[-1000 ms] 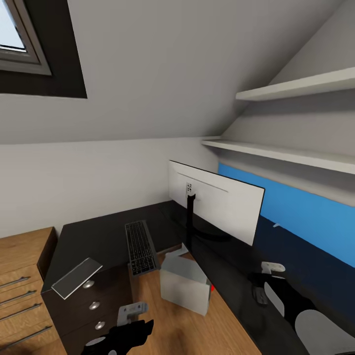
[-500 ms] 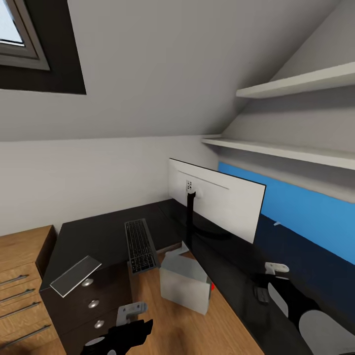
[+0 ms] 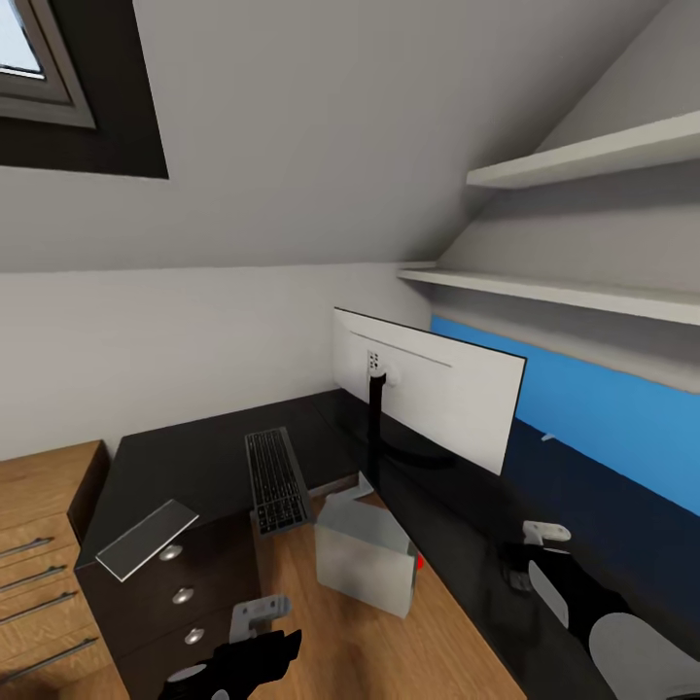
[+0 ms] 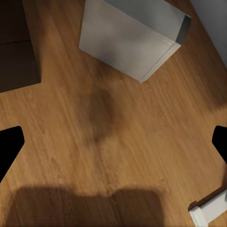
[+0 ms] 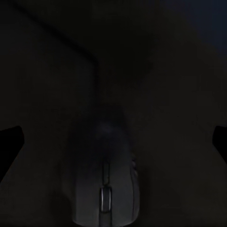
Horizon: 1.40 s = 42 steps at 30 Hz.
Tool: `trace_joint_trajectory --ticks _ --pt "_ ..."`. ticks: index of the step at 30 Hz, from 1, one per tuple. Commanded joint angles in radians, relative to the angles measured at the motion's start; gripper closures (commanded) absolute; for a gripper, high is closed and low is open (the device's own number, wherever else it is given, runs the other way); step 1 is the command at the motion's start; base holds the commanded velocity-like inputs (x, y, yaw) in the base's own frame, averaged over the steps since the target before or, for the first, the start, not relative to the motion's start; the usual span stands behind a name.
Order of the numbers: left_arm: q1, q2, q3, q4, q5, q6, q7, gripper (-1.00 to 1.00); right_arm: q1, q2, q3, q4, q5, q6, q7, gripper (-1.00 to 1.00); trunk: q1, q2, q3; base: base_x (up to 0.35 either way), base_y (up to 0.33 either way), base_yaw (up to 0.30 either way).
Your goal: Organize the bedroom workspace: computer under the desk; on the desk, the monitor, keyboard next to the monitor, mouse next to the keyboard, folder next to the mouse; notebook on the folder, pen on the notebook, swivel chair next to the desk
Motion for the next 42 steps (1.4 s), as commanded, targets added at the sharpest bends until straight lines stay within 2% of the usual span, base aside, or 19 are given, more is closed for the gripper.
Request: trace_joint_trajectory --ticks 1,13,19,26,34,42 --pt "0.000 0.000 -0.001 -0.001 0.011 0.003 0.009 -1.00 0.000 -0.001 0.009 -0.002 -0.010 0.005 -0.007 -1.00 0.004 -0.008 -0.004 0.000 0.000 0.000" --pt "0.000 0.000 -0.001 -0.001 0.011 0.003 0.010 -1.00 0.000 0.001 0.010 -0.001 -0.010 0.006 -0.007 -1.00 0.050 -0.092 -0.042 0.000 0.000 0.000" --pt "0.000 0.000 -0.001 -0.001 0.011 0.003 0.010 -1.00 0.000 0.002 0.012 -0.001 -0.005 0.006 -0.008 -1.00 0.050 -0.092 -0.042 0.000 0.000 0.000" --pt "0.000 0.000 -0.001 -0.001 0.010 0.002 0.010 -1.00 -0.001 0.004 0.013 0.023 -0.003 0.006 -0.009 -1.00 0.077 -0.141 -0.064 0.000 0.000 0.000" --pt "0.000 0.000 -0.001 -0.001 0.010 0.001 0.010 -1.00 -0.001 0.004 0.013 0.034 0.012 0.006 -0.010 -1.00 0.077 -0.141 -0.064 0.000 0.000 0.000" --pt "0.000 0.000 -0.001 -0.001 0.010 0.001 0.010 -1.00 -0.001 0.004 0.013 0.035 0.016 0.006 -0.010 -1.00 0.104 -0.190 -0.086 0.000 0.000 0.000"
